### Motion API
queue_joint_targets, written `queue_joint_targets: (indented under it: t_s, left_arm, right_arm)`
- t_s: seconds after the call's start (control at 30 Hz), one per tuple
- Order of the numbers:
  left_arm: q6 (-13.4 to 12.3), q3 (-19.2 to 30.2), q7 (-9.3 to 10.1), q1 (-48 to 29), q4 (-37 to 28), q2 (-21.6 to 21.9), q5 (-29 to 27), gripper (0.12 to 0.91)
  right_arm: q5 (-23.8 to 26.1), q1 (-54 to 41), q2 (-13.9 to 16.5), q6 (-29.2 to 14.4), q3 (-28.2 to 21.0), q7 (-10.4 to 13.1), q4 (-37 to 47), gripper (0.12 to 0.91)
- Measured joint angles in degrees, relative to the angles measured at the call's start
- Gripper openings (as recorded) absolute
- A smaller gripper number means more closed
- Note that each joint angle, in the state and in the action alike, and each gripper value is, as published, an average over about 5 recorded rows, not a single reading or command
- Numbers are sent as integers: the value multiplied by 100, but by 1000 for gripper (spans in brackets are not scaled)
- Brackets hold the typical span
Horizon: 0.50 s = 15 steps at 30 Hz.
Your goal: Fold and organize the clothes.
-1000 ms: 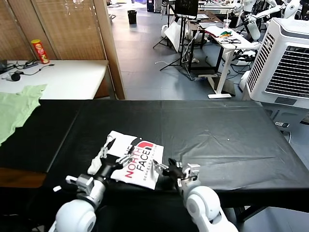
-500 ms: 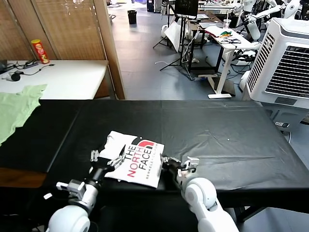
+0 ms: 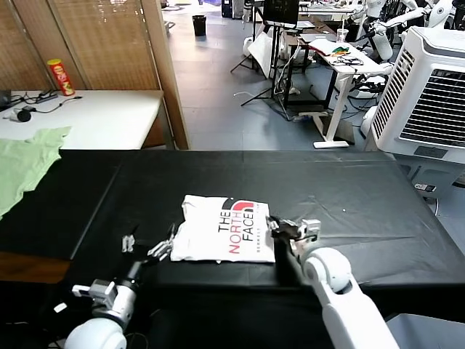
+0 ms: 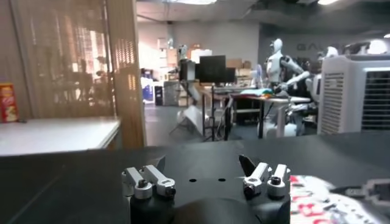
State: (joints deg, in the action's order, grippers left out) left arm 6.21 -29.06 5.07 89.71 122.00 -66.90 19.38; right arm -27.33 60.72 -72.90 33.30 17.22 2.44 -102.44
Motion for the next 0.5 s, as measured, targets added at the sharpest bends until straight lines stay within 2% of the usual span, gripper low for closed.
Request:
queue_joint_targets:
  t_s: [0.13, 0.27, 0.33, 0.5]
  left_arm:
    - [45, 38, 149, 89, 17, 19, 51, 798]
    - [105, 104, 305, 206, 114, 44, 103, 798]
    - [109, 104, 333, 279, 176, 76, 107, 798]
    - [102, -14, 358, 515, 327, 160, 114, 798]
  right_arm:
    - [453, 556, 104, -395, 160, 170, -657, 567]
    - [1088, 1354, 137, -1163, 396, 195, -1258, 747]
    - [1378, 1801, 141, -1643, 520, 186, -1498, 785]
    - [1909, 2880, 141, -2709, 816, 201, -1945, 797]
